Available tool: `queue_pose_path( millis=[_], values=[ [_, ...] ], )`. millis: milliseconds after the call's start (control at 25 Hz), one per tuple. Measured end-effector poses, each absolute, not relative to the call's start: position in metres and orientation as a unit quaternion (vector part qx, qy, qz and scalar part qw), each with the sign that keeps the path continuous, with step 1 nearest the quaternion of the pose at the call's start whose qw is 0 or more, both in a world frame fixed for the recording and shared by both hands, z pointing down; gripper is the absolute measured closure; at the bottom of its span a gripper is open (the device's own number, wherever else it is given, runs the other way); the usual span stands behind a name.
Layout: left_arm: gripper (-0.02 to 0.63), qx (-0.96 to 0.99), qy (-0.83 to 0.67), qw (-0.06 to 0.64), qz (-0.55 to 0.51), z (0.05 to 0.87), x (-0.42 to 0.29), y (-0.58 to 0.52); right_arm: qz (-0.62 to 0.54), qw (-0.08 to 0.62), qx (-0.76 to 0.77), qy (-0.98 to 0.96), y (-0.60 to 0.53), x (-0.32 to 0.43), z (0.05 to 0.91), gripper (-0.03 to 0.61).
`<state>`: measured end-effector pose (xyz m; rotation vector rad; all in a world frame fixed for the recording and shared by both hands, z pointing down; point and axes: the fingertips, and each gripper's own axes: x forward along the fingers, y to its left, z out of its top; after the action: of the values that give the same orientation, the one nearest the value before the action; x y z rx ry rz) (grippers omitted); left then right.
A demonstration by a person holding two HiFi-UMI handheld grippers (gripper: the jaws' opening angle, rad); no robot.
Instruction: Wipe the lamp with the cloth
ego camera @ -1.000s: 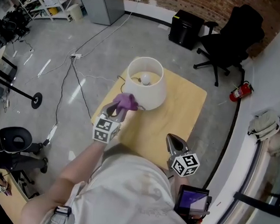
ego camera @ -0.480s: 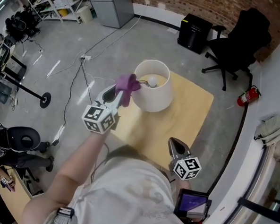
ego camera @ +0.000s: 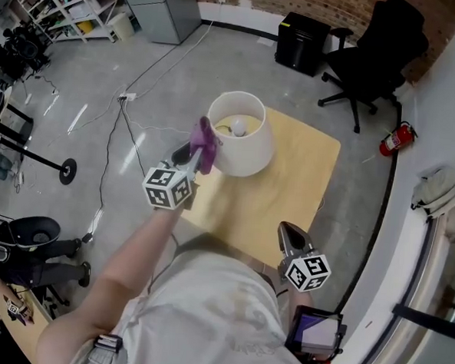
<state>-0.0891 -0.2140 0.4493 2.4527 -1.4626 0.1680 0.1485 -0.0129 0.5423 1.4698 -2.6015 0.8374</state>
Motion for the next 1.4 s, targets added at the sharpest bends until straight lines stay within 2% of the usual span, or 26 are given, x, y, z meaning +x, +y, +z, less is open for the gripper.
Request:
queue_pose_path(
  millis=[440,640,1120,1400],
  values=[
    [0.531,0.835,-0.486,0.238,0.100,0.539,-0.111,-0.214,0.265,0.032,0.492,-0.829,-0.028,0.131,0.533,0.565],
    [0.531,0.835,-0.477,0.255,0.103,0.551,-0.125,-0.221,0.258,0.038,0.500,-0.826,-0.040,0.117,0.525,0.565],
    [0.530,0.909,-0.390,0.142,-0.037,0.398,-0.124,-0.258,0.222,0.053,0.506,-0.832,-0.075,0.069,0.504,0.565],
    [0.529,0.925,-0.353,0.138,-0.007,0.403,-0.102,-0.290,0.200,0.069,0.516,-0.830,-0.089,0.053,0.494,0.565]
  ],
)
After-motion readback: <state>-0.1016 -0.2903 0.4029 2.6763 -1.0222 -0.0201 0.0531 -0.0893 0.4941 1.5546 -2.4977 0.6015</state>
